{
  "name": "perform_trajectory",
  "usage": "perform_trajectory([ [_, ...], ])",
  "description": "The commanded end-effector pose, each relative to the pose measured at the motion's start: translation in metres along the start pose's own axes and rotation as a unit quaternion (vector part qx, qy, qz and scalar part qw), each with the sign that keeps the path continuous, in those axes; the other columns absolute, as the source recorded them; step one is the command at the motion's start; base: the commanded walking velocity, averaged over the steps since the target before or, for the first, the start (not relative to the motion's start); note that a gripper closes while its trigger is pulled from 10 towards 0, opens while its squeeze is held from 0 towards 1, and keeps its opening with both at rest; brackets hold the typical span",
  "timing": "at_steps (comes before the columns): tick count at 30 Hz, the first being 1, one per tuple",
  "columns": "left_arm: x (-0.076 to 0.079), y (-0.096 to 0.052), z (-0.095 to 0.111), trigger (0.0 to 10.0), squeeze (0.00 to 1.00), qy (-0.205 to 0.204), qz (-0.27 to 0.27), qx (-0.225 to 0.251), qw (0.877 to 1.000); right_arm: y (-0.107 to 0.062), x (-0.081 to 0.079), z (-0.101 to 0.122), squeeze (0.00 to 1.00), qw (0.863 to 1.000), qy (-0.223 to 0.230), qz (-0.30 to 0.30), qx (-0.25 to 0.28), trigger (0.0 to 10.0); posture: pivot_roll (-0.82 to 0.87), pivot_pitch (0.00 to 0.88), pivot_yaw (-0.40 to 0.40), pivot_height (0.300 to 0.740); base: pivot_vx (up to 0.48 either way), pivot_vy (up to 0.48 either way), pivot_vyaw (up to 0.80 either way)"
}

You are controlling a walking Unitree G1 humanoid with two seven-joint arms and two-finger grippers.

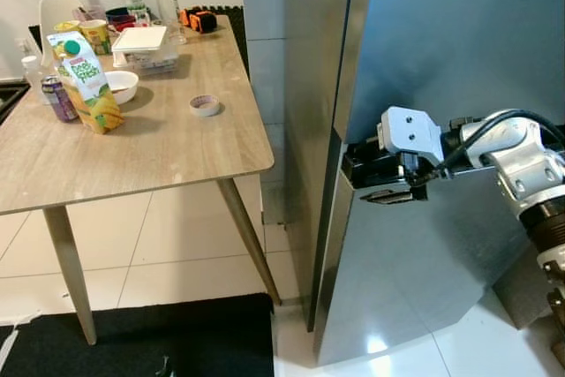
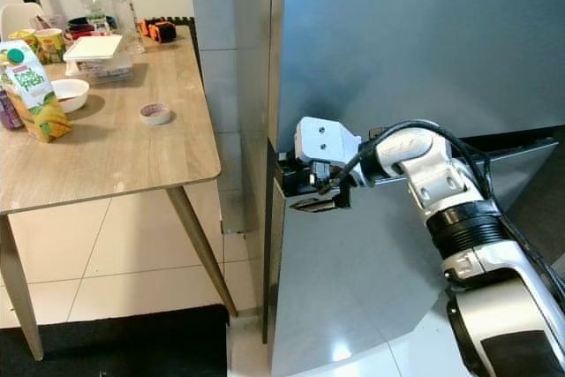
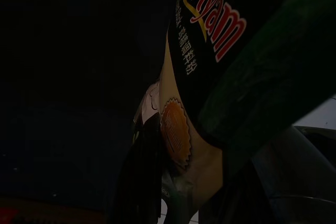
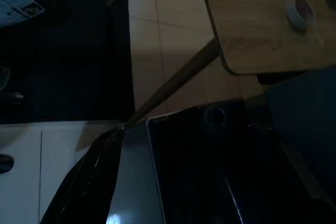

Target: Restocking fridge

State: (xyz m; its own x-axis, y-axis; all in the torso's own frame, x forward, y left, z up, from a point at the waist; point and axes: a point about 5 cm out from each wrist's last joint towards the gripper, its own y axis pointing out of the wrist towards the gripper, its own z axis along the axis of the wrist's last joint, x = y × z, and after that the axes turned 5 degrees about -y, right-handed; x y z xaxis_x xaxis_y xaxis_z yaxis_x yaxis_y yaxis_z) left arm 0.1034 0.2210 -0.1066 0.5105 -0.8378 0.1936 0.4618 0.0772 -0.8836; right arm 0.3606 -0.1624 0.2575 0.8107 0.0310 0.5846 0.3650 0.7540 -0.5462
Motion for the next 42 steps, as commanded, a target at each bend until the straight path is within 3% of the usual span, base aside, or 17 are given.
perform_trajectory([
  [1, -0.002, -0.001, -0.003, 10.0, 0.0, 0.001, 0.001, -0.004, 1.0, 0.0, 0.0, -0.008, 0.0, 1.0, 0.017, -0.007, -0.026, 10.0, -0.08, 0.0, -0.01, 0.74, 0.0, 0.0, 0.0],
  [7, -0.001, -0.001, -0.003, 10.0, 0.0, 0.001, 0.0, -0.003, 1.0, 0.001, -0.004, -0.012, 0.0, 0.999, 0.034, 0.015, -0.041, 10.0, -0.08, 0.0, -0.01, 0.74, 0.0, 0.0, 0.0],
  [11, -0.001, -0.001, -0.003, 10.0, 0.0, 0.001, 0.0, -0.004, 1.0, -0.003, -0.015, -0.018, 0.0, 0.996, 0.023, 0.064, -0.054, 10.0, -0.08, 0.0, -0.01, 0.74, 0.0, 0.0, 0.0],
  [18, -0.001, -0.001, -0.004, 10.0, 0.0, 0.001, 0.0, -0.005, 1.0, -0.025, -0.022, -0.022, 0.0, 0.99, 0.009, 0.125, -0.07, 10.0, -0.09, 0.0, -0.007, 0.74, 0.0, 0.0, 0.0],
  [26, 0.0, -0.001, -0.004, 10.0, 0.0, 0.0, -0.002, -0.006, 1.0, -0.037, -0.021, -0.022, 0.0, 0.988, 0.006, 0.134, -0.079, 10.0, -0.1, 0.0, -0.01, 0.74, 0.0, 0.0, 0.0],
  [42, 0.0, 0.0, -0.004, 10.0, 0.0, 0.0, -0.001, -0.005, 1.0, -0.042, -0.02, -0.016, 0.0, 0.989, 0.005, 0.14, -0.051, 10.0, -0.09, 0.0, -0.009, 0.74, 0.0, 0.0, 0.0],
])
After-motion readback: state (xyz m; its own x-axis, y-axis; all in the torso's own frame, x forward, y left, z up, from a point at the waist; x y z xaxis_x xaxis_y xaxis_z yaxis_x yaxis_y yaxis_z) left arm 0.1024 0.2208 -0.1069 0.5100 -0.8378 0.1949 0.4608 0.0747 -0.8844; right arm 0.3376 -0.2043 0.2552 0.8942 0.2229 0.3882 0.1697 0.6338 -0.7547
